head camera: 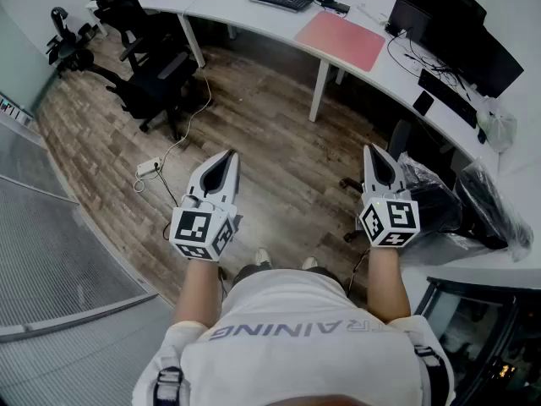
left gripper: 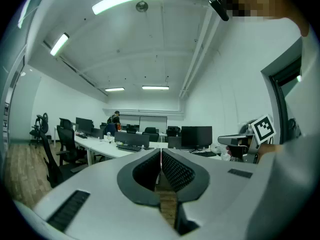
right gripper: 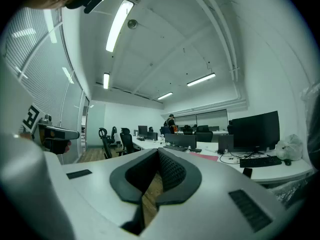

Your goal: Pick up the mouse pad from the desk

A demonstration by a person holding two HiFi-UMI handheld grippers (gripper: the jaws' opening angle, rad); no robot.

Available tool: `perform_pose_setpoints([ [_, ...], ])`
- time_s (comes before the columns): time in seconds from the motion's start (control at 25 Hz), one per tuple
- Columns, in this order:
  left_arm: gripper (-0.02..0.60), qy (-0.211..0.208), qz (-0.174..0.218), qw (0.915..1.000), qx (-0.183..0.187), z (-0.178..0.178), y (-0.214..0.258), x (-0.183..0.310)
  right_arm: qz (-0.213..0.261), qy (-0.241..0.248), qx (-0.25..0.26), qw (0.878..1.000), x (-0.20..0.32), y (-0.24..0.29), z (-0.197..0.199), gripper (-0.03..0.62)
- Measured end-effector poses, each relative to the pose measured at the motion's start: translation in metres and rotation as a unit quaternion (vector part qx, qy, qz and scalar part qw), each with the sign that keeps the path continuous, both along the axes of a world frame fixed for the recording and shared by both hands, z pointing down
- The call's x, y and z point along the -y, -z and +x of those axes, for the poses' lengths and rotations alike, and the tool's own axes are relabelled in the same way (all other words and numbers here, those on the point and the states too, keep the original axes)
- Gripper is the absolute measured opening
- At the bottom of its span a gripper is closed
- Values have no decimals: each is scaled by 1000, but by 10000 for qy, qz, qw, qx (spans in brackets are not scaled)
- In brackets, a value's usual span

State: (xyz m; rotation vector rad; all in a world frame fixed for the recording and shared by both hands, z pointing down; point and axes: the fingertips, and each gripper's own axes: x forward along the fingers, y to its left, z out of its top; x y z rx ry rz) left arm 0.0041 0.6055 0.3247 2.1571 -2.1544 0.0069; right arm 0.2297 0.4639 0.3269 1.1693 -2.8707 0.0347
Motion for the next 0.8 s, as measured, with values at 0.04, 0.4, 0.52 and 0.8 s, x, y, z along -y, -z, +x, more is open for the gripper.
perform_pose_setpoints([
  [0.04, 35, 3, -8, 10000, -16, -2, -1, 0, 2, -8, -7, 10000, 0, 0, -1, 23],
  [0.4, 35, -124, 32, 9999, -78, -17, -2, 7, -11, -128, -9, 9999, 1, -2, -13, 23],
  [0.52, 35, -153, 61, 9998, -99, -27, -3, 9, -79, -156, 96, 9998, 1, -3, -19, 23],
  [0.8, 35, -272, 49, 9995, -172, -60, -12, 10, -130, -236, 73, 9996, -3, -10, -49, 23],
])
